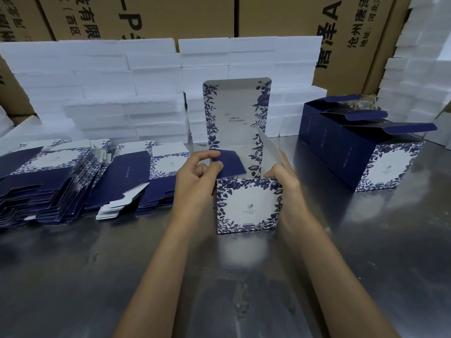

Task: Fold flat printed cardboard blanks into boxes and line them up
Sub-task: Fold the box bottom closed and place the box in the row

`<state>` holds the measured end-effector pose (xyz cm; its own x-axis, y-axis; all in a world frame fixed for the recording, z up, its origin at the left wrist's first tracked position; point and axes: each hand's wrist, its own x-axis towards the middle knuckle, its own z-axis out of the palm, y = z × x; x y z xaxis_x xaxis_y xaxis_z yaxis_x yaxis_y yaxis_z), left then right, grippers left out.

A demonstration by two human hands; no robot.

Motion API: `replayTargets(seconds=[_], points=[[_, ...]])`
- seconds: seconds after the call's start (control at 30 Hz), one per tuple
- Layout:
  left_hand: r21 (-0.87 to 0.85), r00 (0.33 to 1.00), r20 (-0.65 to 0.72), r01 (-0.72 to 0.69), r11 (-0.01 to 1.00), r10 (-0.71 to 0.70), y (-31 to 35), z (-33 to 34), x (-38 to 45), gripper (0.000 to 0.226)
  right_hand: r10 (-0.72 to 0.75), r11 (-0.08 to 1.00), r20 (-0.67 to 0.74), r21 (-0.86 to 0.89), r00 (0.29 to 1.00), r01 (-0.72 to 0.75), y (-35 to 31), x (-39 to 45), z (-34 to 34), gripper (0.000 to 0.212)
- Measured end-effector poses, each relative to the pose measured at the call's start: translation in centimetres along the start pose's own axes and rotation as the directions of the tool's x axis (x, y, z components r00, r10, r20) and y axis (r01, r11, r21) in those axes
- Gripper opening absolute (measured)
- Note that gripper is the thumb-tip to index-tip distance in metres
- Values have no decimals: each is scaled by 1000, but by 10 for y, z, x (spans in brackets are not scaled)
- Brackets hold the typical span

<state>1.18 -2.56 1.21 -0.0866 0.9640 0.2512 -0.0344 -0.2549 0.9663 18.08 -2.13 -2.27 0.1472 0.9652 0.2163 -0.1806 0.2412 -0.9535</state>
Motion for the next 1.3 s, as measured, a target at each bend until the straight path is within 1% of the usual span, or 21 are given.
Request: replayTargets(seconds=[0.07,0.1,0.17,0.23,0.3,0.37,0.4,0.43,0.5,0.53,0.63,0.73,0.8,0.83,0.87,0.93,1.03,1.13,1.2,1.3], points=[[-68,999,-24,25,997,-27,0,-1,1,7,36,999,2,29,999,-36,-3,2,-1,58],[-62,999,-30,29,998,-31,0,-1,2,5,45,999,8,25,999,-45,-5,2,-1,60],[6,999,-35,5,1000,-4,-3,-1,5,9,25,999,31,22,999,-26,-7,-1,0,66],[86,998,-35,-48,995,52,-6,0,7,18,16,1000,45,15,999,-17,-6,-3,-1,66],[97,997,-33,-66,993,69,-7,0,7,18,4,999,44,35,999,-5,-4,-3,-2,60],[52,998,-33,-44,998,46,-7,-2,7,8,-13,996,65,86,998,7,-2,-3,-4,51],[32,999,-31,-30,999,31,-6,-3,8,3,-19,995,78,97,997,12,-2,-4,-5,53],[19,999,-28,-17,1000,17,-7,-4,9,4,-26,995,94,95,995,17,-3,-5,-6,59],[2,1000,-15,0,1000,0,-7,-6,10,6,-32,998,139,61,990,23,-6,-5,-8,70],[3,1000,-7,0,1000,0,-8,-6,9,9,-33,999,148,39,988,28,-7,-5,-9,72],[39,999,-9,-34,999,34,-8,-3,8,19,-24,1000,131,-6,991,25,-14,-8,-10,66],[5,999,-28,-42,999,42,-8,-1,6,17,21,998,214,60,977,-35,-19,-11,-13,61],[-1,1000,-23,-21,1000,21,-10,0,6,15,72,997,244,22,967,-80,-25,-12,-15,71],[-12,1000,-17,0,1000,0,-11,0,7,15,83,996,238,0,968,-86,-27,-12,-16,74],[-36,1000,-9,23,999,-23,-12,0,8,16,86,996,216,-21,973,-84,-29,-12,-16,71],[-110,998,12,60,992,-60,-14,1,9,18,54,997,160,-57,986,-45,-30,-11,-16,54],[-179,997,44,77,981,-71,-16,1,10,21,29,997,117,-81,993,-20,-31,-12,-16,46],[-244,989,120,116,963,-89,-17,1,9,23,29,979,71,-205,997,-14,-34,-13,-16,35],[-247,985,145,127,961,-93,-17,2,10,25,-7,966,14,-257,1000,11,-35,-13,-14,30],[-176,992,114,80,981,-60,-18,3,11,23,-93,948,-78,-311,993,64,-36,-11,-15,31]])
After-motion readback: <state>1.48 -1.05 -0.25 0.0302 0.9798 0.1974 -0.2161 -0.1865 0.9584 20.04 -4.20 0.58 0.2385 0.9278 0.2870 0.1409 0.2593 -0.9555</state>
